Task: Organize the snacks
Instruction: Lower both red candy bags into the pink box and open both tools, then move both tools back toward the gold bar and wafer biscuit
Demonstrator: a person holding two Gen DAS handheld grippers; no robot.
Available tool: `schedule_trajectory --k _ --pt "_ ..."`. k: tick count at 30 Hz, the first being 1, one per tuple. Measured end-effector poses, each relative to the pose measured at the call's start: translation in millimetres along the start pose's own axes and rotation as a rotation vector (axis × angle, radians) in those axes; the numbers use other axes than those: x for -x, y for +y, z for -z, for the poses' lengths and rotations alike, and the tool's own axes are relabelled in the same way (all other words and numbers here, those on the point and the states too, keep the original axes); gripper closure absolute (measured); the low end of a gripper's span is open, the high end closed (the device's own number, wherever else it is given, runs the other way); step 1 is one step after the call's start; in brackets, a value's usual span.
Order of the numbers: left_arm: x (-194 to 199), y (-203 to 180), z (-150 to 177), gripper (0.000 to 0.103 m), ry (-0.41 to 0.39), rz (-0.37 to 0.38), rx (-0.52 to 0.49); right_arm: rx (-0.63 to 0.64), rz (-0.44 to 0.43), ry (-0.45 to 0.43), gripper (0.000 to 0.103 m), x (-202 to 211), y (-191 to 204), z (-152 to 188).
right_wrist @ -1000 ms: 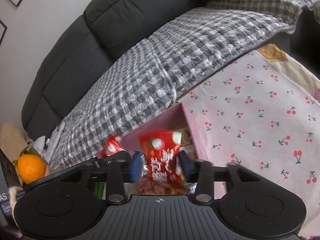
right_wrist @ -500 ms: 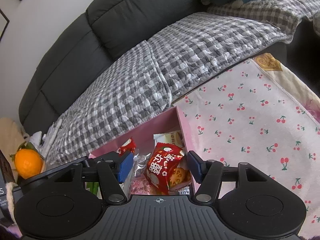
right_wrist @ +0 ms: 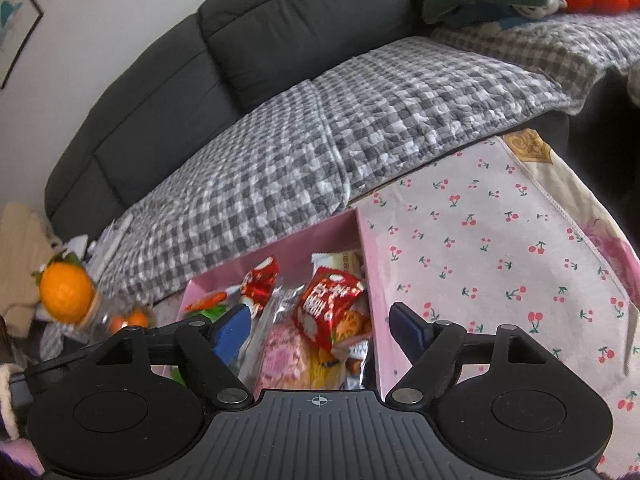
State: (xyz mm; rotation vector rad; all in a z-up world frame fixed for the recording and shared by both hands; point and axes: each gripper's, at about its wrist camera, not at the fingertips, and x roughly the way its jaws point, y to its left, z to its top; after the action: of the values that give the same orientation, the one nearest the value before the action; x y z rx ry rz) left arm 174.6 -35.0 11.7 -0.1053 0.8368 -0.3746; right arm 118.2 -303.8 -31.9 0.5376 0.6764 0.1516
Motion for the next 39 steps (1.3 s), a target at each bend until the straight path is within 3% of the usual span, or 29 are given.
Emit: schedule_trajectory --k 2,5,13,21,39 --pt "6.3 -1.8 4.7 0.022 0.000 0.000 -0.006 0.011 -0.009 0.010 0.021 4.6 1.8 2.6" --pt "15.8 -5.8 13.4 0.010 -0.010 -0.006 -0.029 0.043 -0.011 0.013 0.013 13.7 4.4 7.1" --pt "33.1 -12.0 39.7 0.001 -0.010 -0.018 -0.067 0.111 -0.012 0.031 0.008 36.8 6.1 16.3" --pt "43.1 -11.2 69.1 0.001 0.005 -0.019 -0.089 0.188 0.008 0.056 0.008 52.9 5.3 28.3" --pt "63.1 -37.1 128.3 0.001 0.034 0.011 -0.319 0.417 0.056 0.183 0.008 61.5 -9.8 79.9"
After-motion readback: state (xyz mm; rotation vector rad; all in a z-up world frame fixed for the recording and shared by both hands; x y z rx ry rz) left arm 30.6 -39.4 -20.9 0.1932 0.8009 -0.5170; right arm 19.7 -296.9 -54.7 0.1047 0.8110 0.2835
